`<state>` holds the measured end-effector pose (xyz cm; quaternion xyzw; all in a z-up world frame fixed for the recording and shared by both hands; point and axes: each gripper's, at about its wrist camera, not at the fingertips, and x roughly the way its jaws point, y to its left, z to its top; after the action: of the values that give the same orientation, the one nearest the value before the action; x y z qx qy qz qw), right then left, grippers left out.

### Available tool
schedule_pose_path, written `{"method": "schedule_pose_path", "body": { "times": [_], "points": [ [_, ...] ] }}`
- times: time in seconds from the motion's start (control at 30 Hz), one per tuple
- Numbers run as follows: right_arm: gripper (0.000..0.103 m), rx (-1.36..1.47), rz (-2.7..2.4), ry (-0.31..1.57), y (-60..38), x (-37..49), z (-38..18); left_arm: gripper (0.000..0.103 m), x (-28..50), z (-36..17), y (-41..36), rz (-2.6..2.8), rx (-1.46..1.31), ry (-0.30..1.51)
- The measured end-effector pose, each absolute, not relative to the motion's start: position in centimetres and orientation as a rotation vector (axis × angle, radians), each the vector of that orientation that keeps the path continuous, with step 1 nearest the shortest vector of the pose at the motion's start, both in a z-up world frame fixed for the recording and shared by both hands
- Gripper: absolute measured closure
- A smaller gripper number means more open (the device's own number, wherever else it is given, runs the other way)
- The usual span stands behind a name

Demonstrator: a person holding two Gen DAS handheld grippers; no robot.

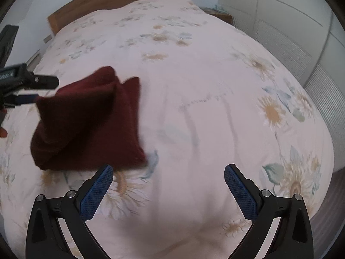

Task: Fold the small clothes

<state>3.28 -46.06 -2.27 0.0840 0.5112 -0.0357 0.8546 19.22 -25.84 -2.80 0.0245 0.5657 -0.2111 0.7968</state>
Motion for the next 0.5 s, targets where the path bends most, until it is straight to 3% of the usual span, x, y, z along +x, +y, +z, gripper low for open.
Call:
{"method": "schedule_pose_path", "body": {
  "times": [0.3, 0.5],
  "points": [
    [0.0, 0.085, 0.038, 1.06, -40.8, 8.6, 2.6, 0.001, 20.1, 0.9, -18.3, -0.372, -0.021, 1.143],
    [0.001, 0.037, 0.141, 1.102, -36.0, 14.5, 5.1, 0.001, 19.0, -0.8, -12.8, -0.255, 0.038, 1.128]
  ]
}}
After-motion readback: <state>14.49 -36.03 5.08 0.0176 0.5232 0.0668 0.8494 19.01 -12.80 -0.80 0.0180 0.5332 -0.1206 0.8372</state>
